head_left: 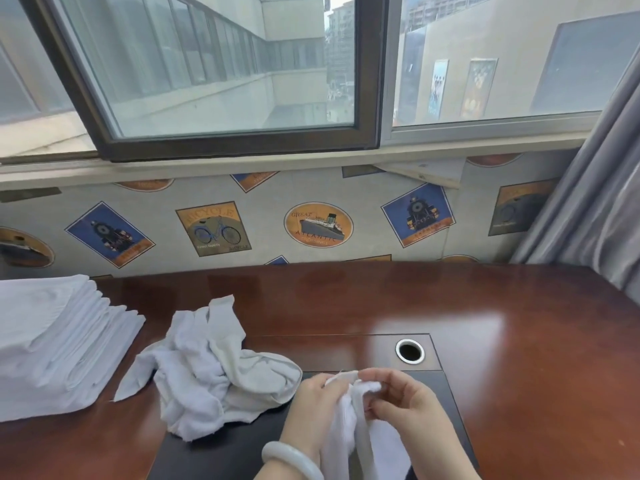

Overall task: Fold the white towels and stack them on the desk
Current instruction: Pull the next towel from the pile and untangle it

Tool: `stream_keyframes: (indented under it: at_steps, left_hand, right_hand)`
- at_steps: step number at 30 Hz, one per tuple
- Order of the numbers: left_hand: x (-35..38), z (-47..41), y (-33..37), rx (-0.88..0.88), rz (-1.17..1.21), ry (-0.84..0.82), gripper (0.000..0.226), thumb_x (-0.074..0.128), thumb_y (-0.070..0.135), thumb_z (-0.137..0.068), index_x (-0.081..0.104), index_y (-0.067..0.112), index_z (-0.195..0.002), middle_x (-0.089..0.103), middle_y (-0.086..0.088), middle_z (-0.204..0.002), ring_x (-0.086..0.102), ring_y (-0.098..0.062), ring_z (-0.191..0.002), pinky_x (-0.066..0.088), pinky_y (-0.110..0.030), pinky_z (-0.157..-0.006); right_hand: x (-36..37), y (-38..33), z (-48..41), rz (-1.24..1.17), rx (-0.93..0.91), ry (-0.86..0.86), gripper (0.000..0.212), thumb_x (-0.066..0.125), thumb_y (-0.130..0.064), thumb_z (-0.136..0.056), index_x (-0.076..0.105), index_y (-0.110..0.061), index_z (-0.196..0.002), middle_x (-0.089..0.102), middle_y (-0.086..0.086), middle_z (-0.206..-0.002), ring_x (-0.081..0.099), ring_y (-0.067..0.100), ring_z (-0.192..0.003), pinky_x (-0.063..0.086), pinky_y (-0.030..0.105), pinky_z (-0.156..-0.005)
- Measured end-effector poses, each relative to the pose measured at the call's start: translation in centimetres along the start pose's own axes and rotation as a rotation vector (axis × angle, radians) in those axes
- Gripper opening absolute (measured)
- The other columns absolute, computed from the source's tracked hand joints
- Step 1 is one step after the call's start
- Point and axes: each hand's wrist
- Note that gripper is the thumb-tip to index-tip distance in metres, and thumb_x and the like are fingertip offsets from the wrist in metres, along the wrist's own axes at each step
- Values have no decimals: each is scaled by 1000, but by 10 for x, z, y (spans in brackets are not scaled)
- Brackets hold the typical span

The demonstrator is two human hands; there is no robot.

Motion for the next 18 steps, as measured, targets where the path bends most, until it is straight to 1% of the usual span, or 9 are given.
stream_keyframes:
  at_steps: [1,3,6,7,9,11,13,16,18]
  left_hand:
    - [-1,1,0,23,-8,16,49,62,43,-54,67,3,-82,64,-3,-70,58,-18,-72,46,-32,-71]
    - [-4,2,-2,69,-17,75,45,64,46,-55,64,8,-80,58,6,-65,51,-10,-67,41,-24,-67]
    - [-6,6,-1,113,6,79,41,67,55,-54,63,19,-73,55,7,-63,48,-10,-65,40,-27,-67]
    - [-7,7,-1,121,29,67,39,67,55,-56,64,20,-73,55,6,-64,48,-11,-66,40,-29,-68]
    - [-7,10,3,150,42,33,39,67,56,-63,65,20,-77,55,4,-66,48,-12,-69,40,-30,-70]
    - [-6,12,9,187,54,-38,37,65,55,-73,69,20,-84,60,-1,-72,52,-14,-74,43,-32,-73]
    - [-5,15,16,215,58,-95,27,64,43,-85,73,18,-89,70,-2,-83,61,-15,-81,48,-30,-78]
    - [-4,20,25,265,47,-128,18,58,17,-98,75,12,-99,76,-1,-97,69,-12,-95,50,-22,-85]
    - [-4,23,30,308,31,-137,20,55,12,-98,75,10,-98,75,8,-87,66,0,-84,45,-12,-78]
  right_hand:
    - [1,-2,2,65,-25,21,32,51,27,-82,70,3,-90,70,17,-71,65,19,-61,55,26,-60]
    - [1,-3,4,196,-58,73,23,62,15,-84,72,-4,-79,71,15,-66,65,20,-58,53,27,-57]
    - [3,-3,3,427,-98,123,22,76,-4,-80,74,-21,-65,67,0,-65,55,9,-53,47,21,-57]
    - [4,-4,4,518,-127,130,23,81,-11,-77,74,-27,-63,64,-5,-71,53,6,-56,43,15,-60]
    - [7,-6,4,608,-189,124,23,85,-17,-74,74,-34,-62,62,-15,-88,56,0,-78,40,10,-68]
    - [8,-12,5,585,-213,93,23,84,-17,-75,76,-35,-64,63,-22,-106,54,-5,-100,39,7,-78]
    - [10,-17,5,470,-180,79,22,82,-13,-77,78,-33,-68,66,-27,-105,59,-1,-100,42,10,-79]
    - [10,-21,6,276,-157,121,18,79,-7,-78,80,-24,-73,74,-15,-100,67,11,-94,45,22,-77]
    - [10,-25,8,246,-176,139,16,78,-9,-79,80,-24,-75,74,-15,-103,67,5,-98,45,25,-82]
Point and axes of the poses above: each hand's wrist, its own z-axis away from the middle knuckle, its own x-axis out of the palm, y = z × x
